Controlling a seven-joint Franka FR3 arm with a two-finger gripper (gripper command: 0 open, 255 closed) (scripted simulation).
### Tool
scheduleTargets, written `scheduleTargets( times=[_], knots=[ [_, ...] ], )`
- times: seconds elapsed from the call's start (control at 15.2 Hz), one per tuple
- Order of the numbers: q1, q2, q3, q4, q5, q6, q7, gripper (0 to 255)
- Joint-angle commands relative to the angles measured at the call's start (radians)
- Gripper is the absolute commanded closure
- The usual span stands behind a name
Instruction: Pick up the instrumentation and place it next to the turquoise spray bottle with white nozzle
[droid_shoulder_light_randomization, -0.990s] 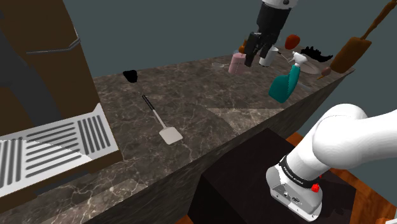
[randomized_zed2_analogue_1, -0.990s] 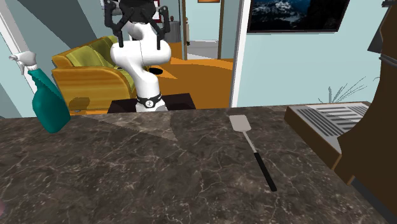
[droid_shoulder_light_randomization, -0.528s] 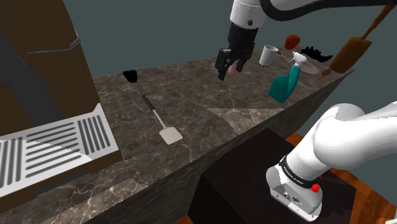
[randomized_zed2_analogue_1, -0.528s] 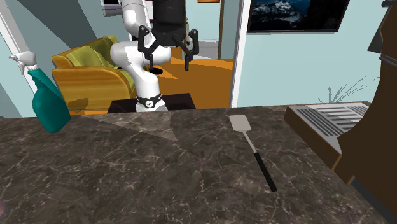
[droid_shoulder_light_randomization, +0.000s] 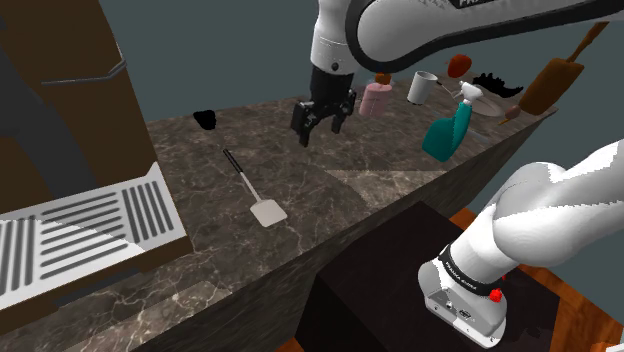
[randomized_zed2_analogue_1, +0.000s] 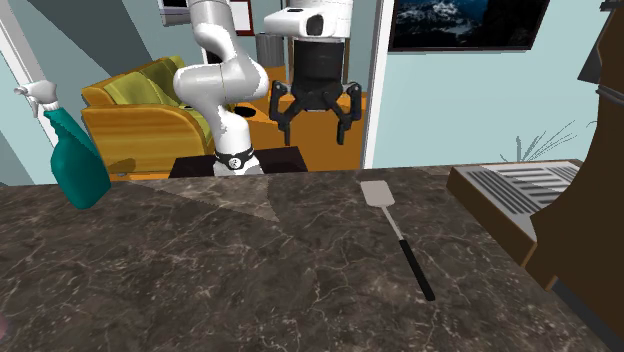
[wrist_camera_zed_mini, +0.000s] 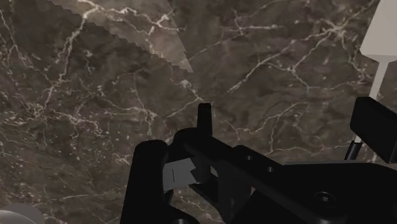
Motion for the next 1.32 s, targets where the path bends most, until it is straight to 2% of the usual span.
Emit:
scheduleTargets(
  times=[0.0, 0.33, 0.79, 1.25],
  knots=[
    [-0.003, 0.075, 0.03, 0.029, -0.006, 0.051, 0.046, 0],
    [-0.004, 0.256, 0.098, 0.116, -0.051, 0.149, 0.172, 0],
    [0.026, 0.526, 0.146, 0.29, -0.182, 0.233, 0.364, 0],
    [0.033, 0.587, 0.135, 0.261, -0.225, 0.315, 0.394, 0]
  ],
)
